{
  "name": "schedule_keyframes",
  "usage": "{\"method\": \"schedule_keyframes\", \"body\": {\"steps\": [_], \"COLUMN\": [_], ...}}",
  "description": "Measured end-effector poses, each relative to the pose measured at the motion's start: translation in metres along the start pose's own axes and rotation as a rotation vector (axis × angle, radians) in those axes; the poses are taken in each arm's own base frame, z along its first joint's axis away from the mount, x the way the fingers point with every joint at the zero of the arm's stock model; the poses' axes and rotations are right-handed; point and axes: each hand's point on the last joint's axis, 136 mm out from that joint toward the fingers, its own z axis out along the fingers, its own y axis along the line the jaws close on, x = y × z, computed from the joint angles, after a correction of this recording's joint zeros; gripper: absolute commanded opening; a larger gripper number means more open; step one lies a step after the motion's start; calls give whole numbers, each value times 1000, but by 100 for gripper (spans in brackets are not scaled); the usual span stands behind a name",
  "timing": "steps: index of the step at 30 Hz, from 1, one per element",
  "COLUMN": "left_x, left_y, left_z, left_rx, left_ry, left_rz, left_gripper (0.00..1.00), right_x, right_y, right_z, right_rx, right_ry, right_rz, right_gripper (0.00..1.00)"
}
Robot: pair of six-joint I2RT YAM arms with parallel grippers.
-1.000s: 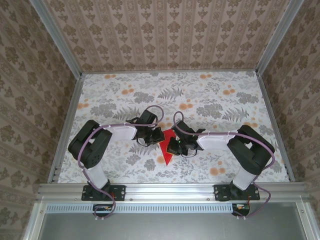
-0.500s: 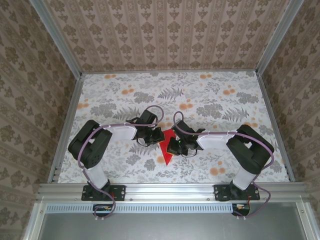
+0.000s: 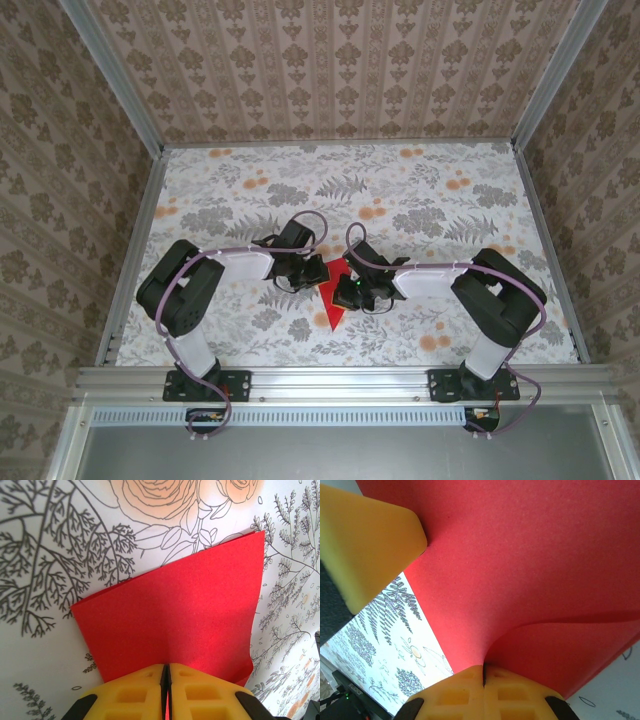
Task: Fold a paper plane with a square sheet of paper (pick it up from the middle)
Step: Third fold the triangle at the center of the table.
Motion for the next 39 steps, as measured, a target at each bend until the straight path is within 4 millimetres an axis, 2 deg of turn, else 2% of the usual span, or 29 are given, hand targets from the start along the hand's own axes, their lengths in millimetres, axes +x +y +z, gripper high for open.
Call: {"method": "schedule_keyframes", "body": {"steps": [4,13,16,22,27,33,39], "left_x": [0,-2,-6,-23,-21,-13,-4], "left_y": [0,3,10,19,26,32,32], "left_z": [0,-4,-12,-41,-52,-50,-48], "left_rx": [0,-10,-24,-17,-13,-10,17], "left_ry": [0,9,7,-54,-68,-43,-19], "left_rz": [0,-5,-24,-61,-72,-83,-82], "left_gripper": [12,14,14,15,15,15,14], "right_x": [0,-1,-1,-1,-1,-1,-1], "right_y": [0,5,7,11,15,16,13], "right_z": [0,1,1,1,0,0,1], "right_rx": [1,-9,-15,-29,-41,-45,-36], "right_ry": [1,12,12,15,19,20,20], "right_rz": [-2,-26,-31,-36,-39,-41,-40], "right_gripper": [8,27,32,42,48,47,37]}}
